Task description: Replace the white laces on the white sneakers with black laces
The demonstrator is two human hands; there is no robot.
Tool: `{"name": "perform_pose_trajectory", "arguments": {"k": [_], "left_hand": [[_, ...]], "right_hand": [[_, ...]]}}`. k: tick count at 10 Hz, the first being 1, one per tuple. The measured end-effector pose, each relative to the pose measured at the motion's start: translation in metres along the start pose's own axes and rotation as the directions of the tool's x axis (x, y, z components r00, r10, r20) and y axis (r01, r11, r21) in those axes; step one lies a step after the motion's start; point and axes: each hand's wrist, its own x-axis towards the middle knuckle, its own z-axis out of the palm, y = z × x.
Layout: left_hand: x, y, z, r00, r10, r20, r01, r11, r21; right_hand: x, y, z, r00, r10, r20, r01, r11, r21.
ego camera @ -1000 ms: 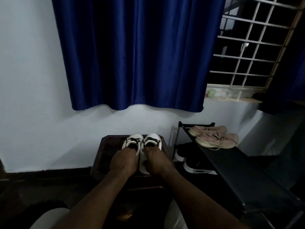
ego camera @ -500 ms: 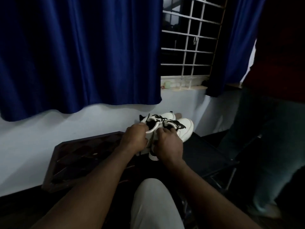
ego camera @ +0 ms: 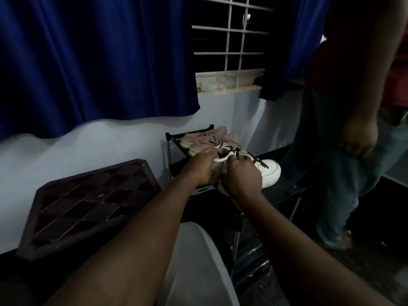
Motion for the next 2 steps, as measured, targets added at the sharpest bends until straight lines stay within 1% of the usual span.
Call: {"name": "perform_pose_trajectory", "arguments": {"k": [1, 2], "left_hand": [[0.003, -0.009, 0.003, 0.999, 0.03, 0.036, -0.029, 0.999, -0.013], [-0.008, -0.016, -0.002, 0.999, 0.027, -0.045, -0.031, 0.996, -0.087]], "right_hand": [[0.009, -0.004, -0.01, 0.996, 0.013, 0.088, -0.01, 0.999, -0.034], [0.029, -0.025, -0.032, 0.999, -0.01, 0.045, 0.011, 1.0, -0.014]]}}
